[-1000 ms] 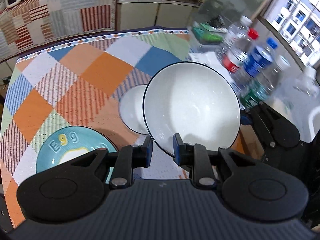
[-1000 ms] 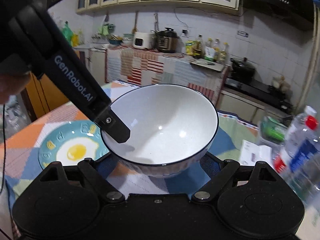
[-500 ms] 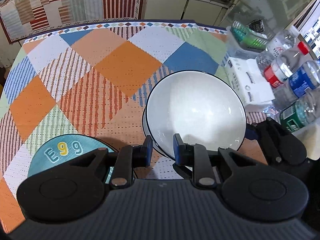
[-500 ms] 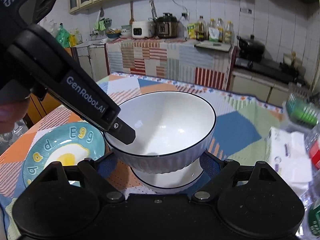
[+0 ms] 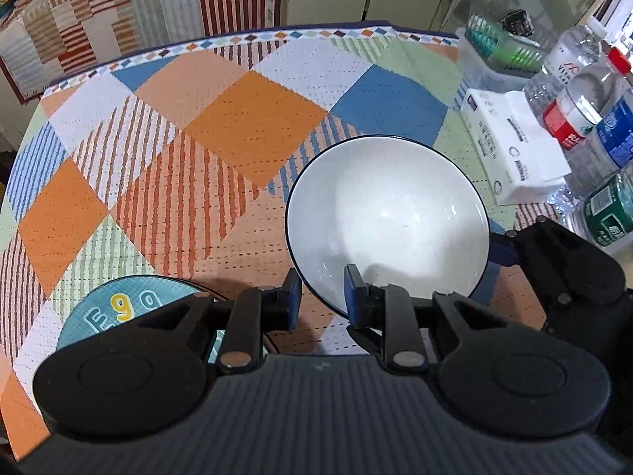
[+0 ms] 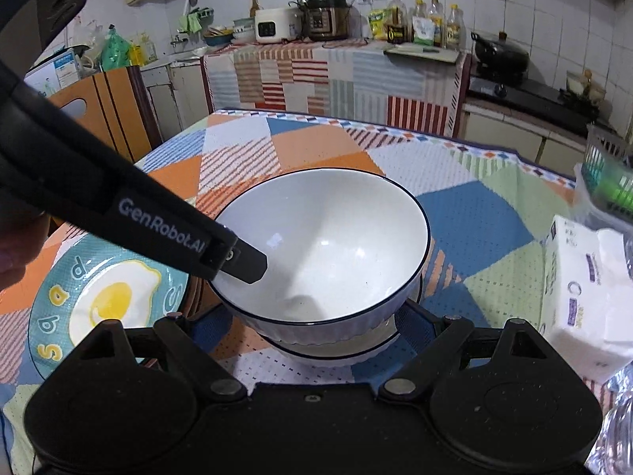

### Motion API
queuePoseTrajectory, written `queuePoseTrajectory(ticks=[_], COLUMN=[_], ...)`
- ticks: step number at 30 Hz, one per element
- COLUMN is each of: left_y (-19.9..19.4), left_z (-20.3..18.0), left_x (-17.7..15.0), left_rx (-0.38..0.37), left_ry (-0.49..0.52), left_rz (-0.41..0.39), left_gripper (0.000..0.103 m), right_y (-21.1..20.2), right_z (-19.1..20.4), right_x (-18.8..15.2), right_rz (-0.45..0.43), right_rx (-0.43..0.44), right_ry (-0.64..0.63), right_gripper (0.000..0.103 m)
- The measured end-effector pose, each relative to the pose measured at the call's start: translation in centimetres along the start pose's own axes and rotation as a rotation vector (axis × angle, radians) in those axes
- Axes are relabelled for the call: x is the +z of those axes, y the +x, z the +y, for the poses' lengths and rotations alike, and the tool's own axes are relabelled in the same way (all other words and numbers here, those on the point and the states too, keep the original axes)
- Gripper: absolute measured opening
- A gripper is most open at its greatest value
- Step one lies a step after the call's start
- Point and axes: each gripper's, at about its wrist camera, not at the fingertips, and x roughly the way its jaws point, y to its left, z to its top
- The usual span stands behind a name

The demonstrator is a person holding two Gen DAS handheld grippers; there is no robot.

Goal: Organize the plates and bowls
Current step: 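Lift the bowl and lower it into the neighbouring white bowl, then open the left gripper and pull it back from the two bowls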

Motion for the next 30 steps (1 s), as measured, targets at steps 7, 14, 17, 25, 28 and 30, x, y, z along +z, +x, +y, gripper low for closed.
queuePoseTrajectory(ticks=[7, 14, 17, 25, 28, 30], left_y=[1.4, 0.0, -1.5, -7.1, -9.5, -11.0], left_z=[1.2, 1.3, 1.3, 0.8, 0.4, 0.1], left_x=[0.5, 0.1, -0.3, -2.4, -3.4, -4.2], left_rx=[-0.046, -0.040, -0.050, -0.065, -0.065, -0.065], left_ry=[-0.095, -0.084, -0.074, -0.004, 0.028, 0.051], left_rz=[0.047, 0.001, -0.013, -0.059, -0.078, -0.083], left_gripper=[0.023, 0.027, 0.034, 0.041, 0.046, 0.050], right_y=[0.4, 0.0, -0.9, -5.0, -7.0, -8.2], right_z=[0.7, 0.1, 0.1, 0.8, 1.3, 1.7], right_x=[0.4, 0.4, 0.6, 0.9, 0.8, 0.7], right_rz=[0.051, 0.073, 0.076, 0.080, 0.072, 0.068], right_rx=[-0.058, -0.063, -0.070, -0.072, -0.075, -0.079], right_ry=[-0.033, 0.013, 0.032, 0.041, 0.023, 0.007], right_gripper=[0.094, 0.094, 0.094, 0.094, 0.094, 0.094])
